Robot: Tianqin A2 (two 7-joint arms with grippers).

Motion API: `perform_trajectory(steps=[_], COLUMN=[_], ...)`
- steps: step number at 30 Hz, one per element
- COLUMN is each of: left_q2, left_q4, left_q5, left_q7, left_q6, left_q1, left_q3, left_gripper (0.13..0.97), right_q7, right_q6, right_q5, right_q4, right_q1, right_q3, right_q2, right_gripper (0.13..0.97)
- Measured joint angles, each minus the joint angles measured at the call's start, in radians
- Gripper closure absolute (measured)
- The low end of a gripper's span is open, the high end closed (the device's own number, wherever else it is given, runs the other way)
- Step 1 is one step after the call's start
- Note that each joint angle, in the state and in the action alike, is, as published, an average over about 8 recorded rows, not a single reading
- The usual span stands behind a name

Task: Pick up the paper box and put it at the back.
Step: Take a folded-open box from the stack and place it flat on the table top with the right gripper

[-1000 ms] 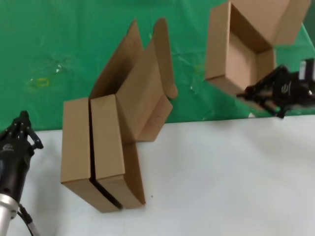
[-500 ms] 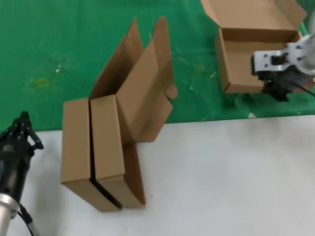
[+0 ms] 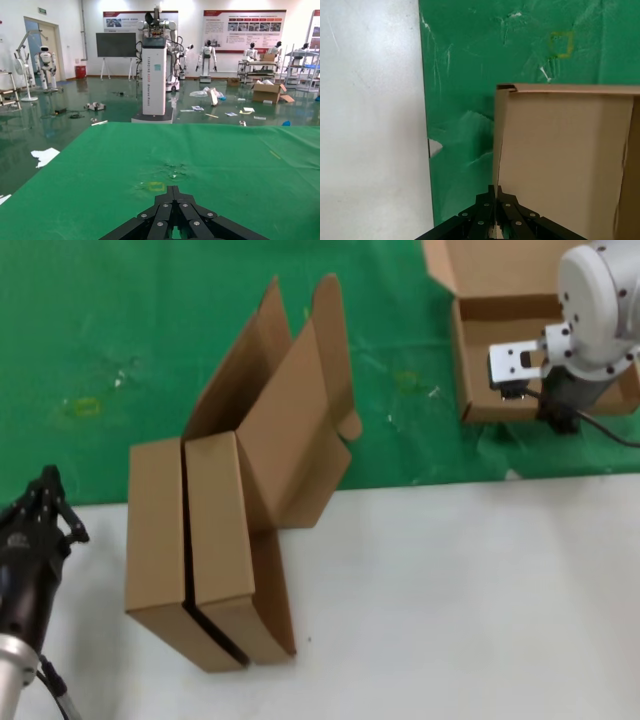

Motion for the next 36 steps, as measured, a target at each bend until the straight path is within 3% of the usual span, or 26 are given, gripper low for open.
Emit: perform_trajectory(steps=[8,14,36], left_q2=[0.0,0.0,0.0], left_q4=[0.0,0.0,0.0], left_q5=[0.0,0.0,0.0], left_q7=[0.0,0.0,0.0], left_q6=[0.0,0.0,0.0], left_q1=[0.0,0.0,0.0], left_q3=[0.0,0.0,0.0], left_gripper=[0.953,0.953,0.953], right_q7=[-0.161,-0.25,-0.32], right_q6=[0.11,0.171,0.245], right_q5=[0.039,0.071,0.129], right_q4=[-0.256,-0.375,-0.477], right_q1=[0.042,0.063,0.092], right_q3=[0.048,0.078,0.12], right_q2=[-0.073,-0.098,-0.129], right_gripper=[0.946,0.947,0.947])
